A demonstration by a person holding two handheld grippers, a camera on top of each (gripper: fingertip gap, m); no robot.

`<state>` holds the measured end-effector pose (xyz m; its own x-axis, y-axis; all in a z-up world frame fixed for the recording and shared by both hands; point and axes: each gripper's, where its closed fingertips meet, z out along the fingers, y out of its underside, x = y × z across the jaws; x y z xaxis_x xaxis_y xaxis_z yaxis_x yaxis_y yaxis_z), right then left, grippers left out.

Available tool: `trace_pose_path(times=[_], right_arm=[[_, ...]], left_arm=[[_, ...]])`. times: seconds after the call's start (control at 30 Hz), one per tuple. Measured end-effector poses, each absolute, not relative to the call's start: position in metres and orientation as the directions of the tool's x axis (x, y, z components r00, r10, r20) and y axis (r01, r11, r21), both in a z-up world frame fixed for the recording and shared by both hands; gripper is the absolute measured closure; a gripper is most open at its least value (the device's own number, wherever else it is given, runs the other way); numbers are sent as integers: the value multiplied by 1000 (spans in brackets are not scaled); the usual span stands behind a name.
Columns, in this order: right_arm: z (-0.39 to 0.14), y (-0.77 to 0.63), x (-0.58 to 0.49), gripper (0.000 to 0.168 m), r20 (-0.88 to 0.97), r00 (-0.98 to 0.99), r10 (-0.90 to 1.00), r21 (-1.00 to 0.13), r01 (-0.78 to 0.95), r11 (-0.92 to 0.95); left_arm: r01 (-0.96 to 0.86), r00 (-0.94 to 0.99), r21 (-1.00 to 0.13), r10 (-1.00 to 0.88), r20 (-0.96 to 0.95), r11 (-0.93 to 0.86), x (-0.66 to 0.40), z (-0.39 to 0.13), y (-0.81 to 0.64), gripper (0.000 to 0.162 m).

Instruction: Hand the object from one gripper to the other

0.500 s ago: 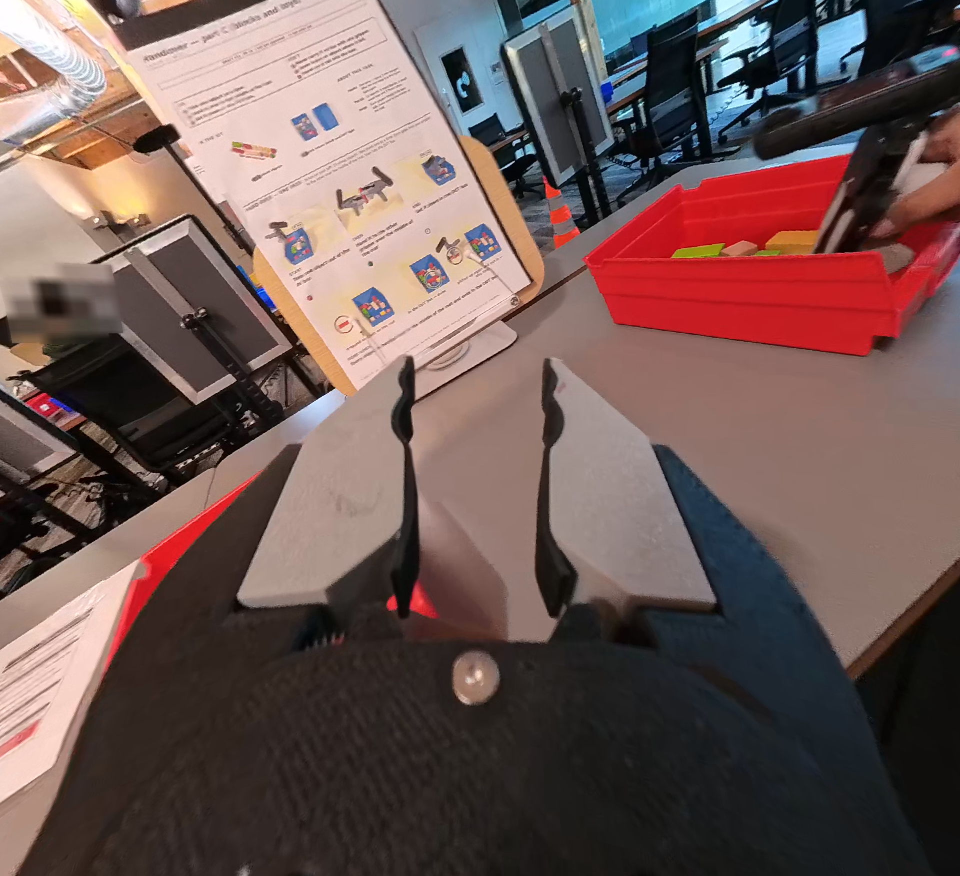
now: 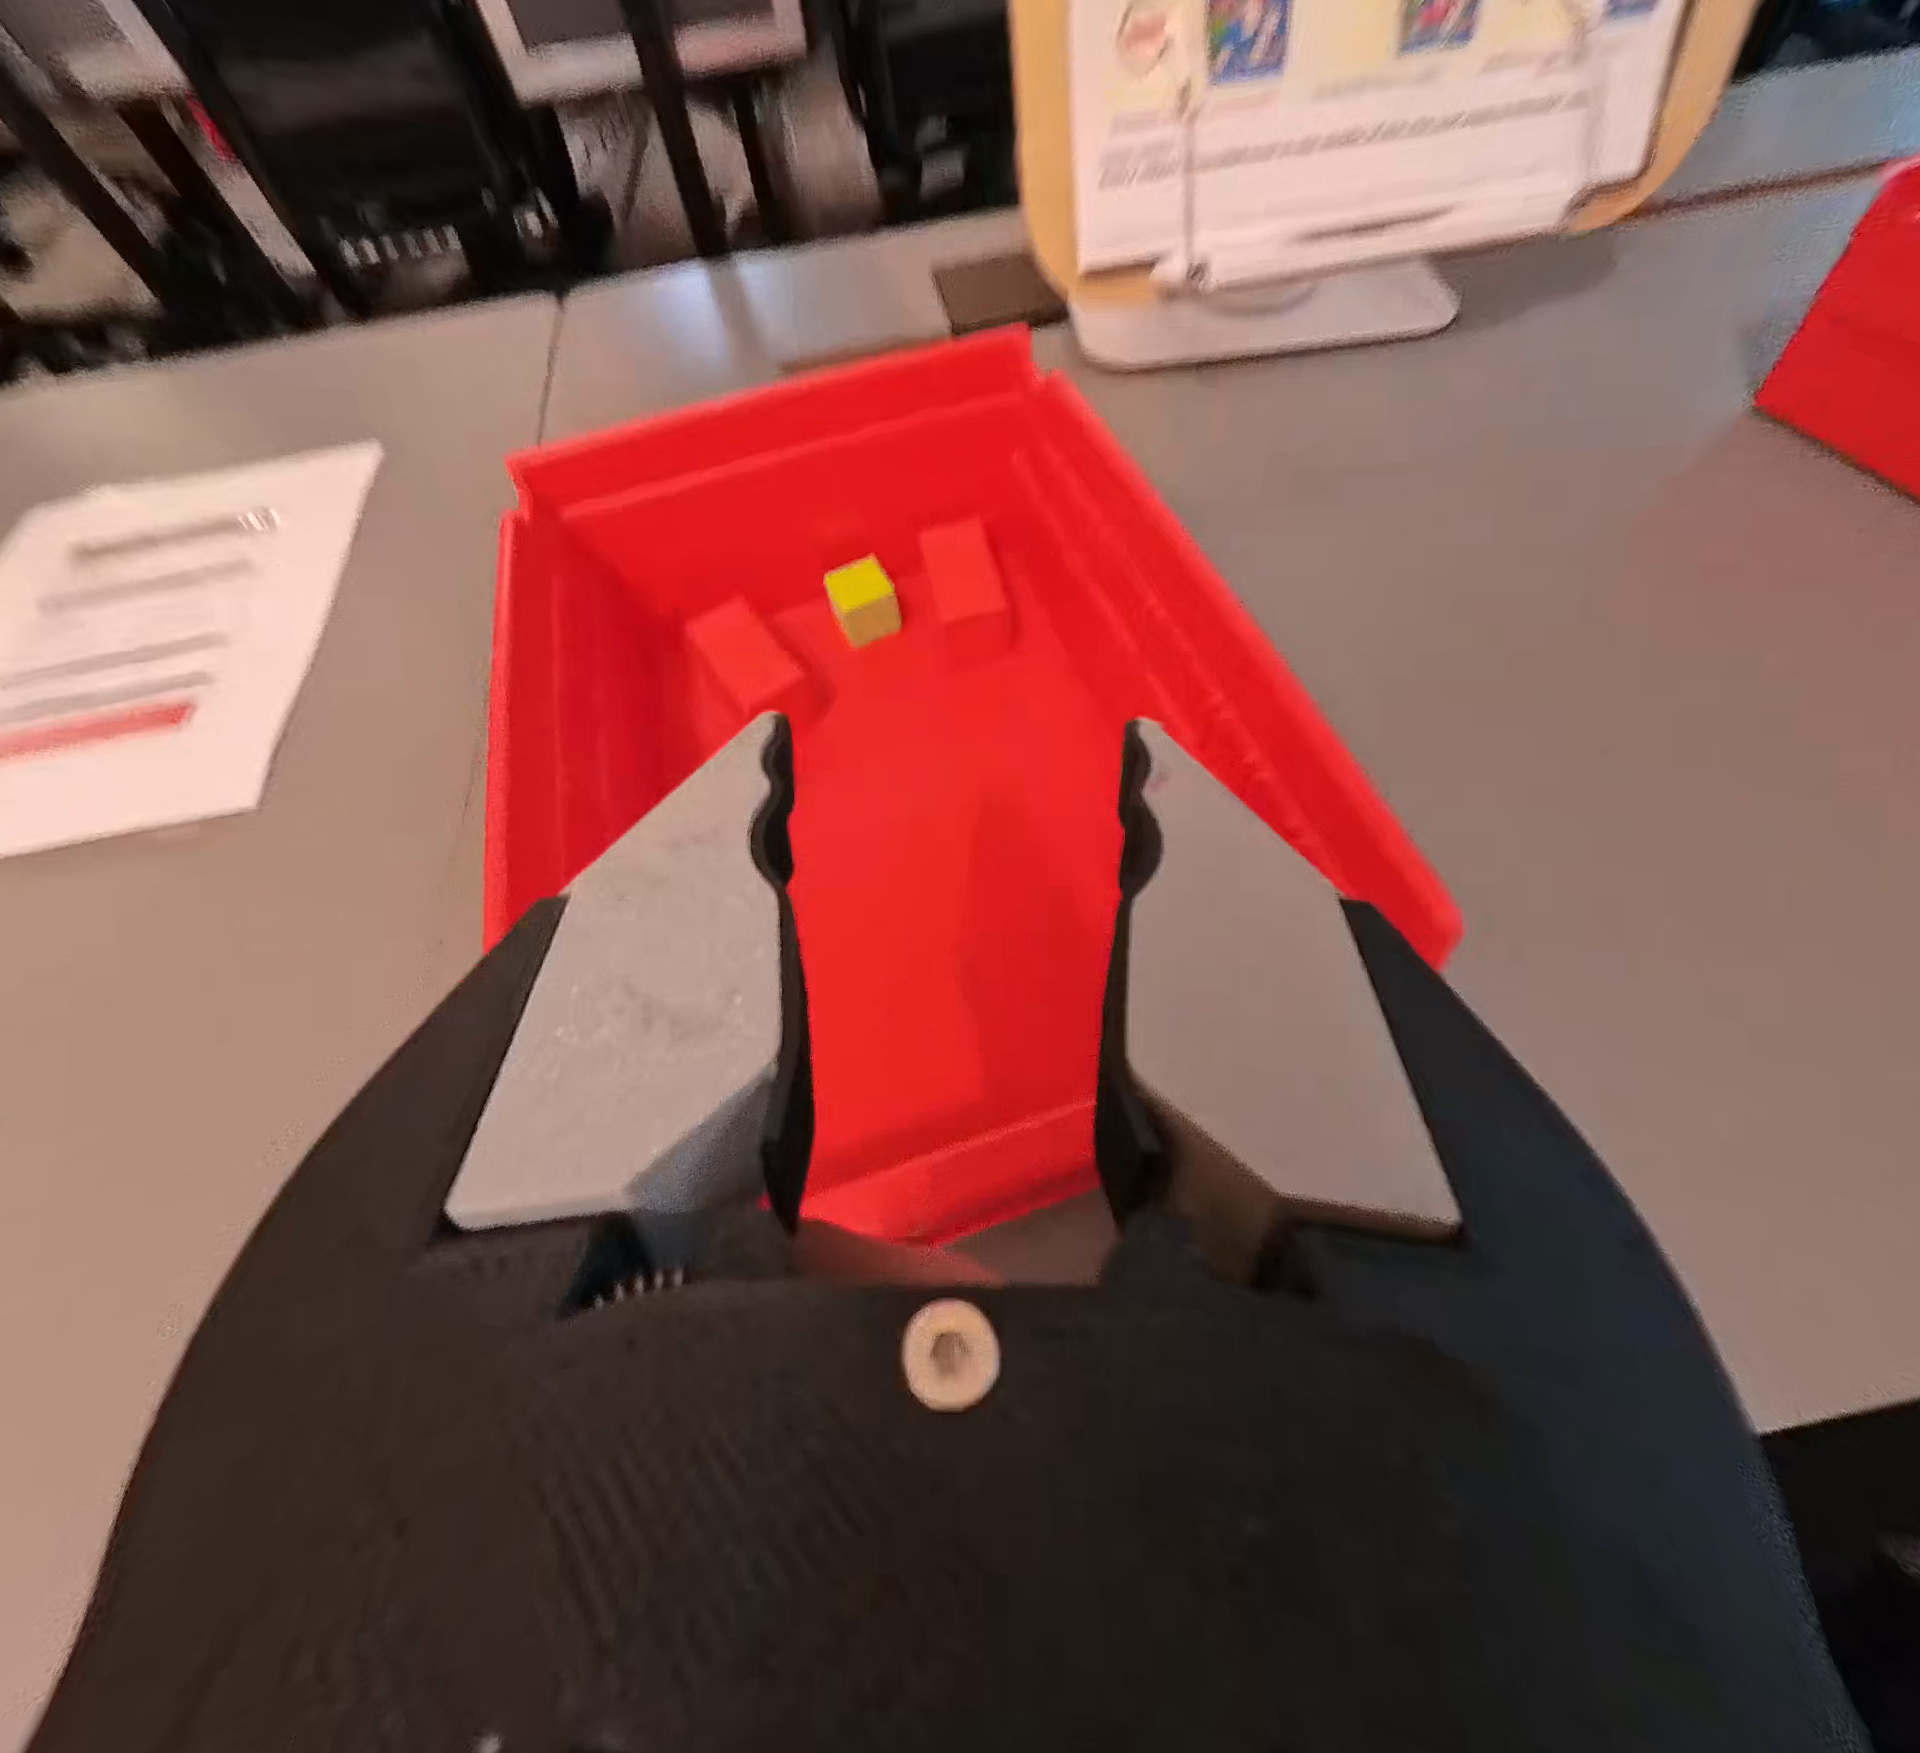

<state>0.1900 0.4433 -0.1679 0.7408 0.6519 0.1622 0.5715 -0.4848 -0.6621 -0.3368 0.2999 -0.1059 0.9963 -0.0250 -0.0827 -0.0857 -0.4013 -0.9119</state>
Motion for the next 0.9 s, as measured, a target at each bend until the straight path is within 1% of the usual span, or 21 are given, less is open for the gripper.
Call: trace_pose_path(times=[0.1,0.23,0.27,0.33,0.37,0.43,0.5,0.6,0.67,0.7,0.73,0.83,0.9], right_arm=[[-142,440,179,129,169,737,655,-740,533,-410],[-115,433,162,133,187,725,663,-806,499,-318],[-111,430,158,134,192,720,667,-814,496,-301],[-106,427,153,136,207,712,671,-820,500,-278],[-105,426,152,136,217,709,671,-818,507,-272],[-105,424,151,137,234,704,671,-812,520,-263],[-104,423,150,137,243,699,672,-811,527,-255],[-103,422,148,137,242,691,682,-811,529,-249],[-103,423,149,136,248,691,679,-810,532,-246],[-103,422,149,137,248,690,680,-811,532,-244],[-102,422,149,137,247,689,682,-813,531,-241],[-98,419,147,137,244,682,689,-821,523,-227],[-95,415,142,138,240,672,701,-830,516,-211]], left_arm=[[-51,999,-842,-43,-33,-538,-364,-131,331,101],[-10,999,-727,26,-39,-687,-399,-161,380,102],[21,998,-700,51,-23,-714,-404,-169,391,102],[100,992,-638,127,4,-763,-417,-187,408,109],[138,986,-604,165,11,-785,-423,-197,415,110],[194,974,-532,226,5,-825,-431,-217,422,109],[237,962,-487,272,-1,-841,-436,-232,429,105],[279,952,-456,304,20,-845,-433,-249,437,103],[251,958,-438,287,-16,-863,-430,-260,440,104],[223,961,-459,272,-42,-860,-431,-258,443,121],[199,967,-464,249,-50,-864,-429,-258,445,128],[93,973,-472,180,-142,-877,-428,-253,445,129],[31,972,-529,150,-183,-848,-426,-238,446,129]])
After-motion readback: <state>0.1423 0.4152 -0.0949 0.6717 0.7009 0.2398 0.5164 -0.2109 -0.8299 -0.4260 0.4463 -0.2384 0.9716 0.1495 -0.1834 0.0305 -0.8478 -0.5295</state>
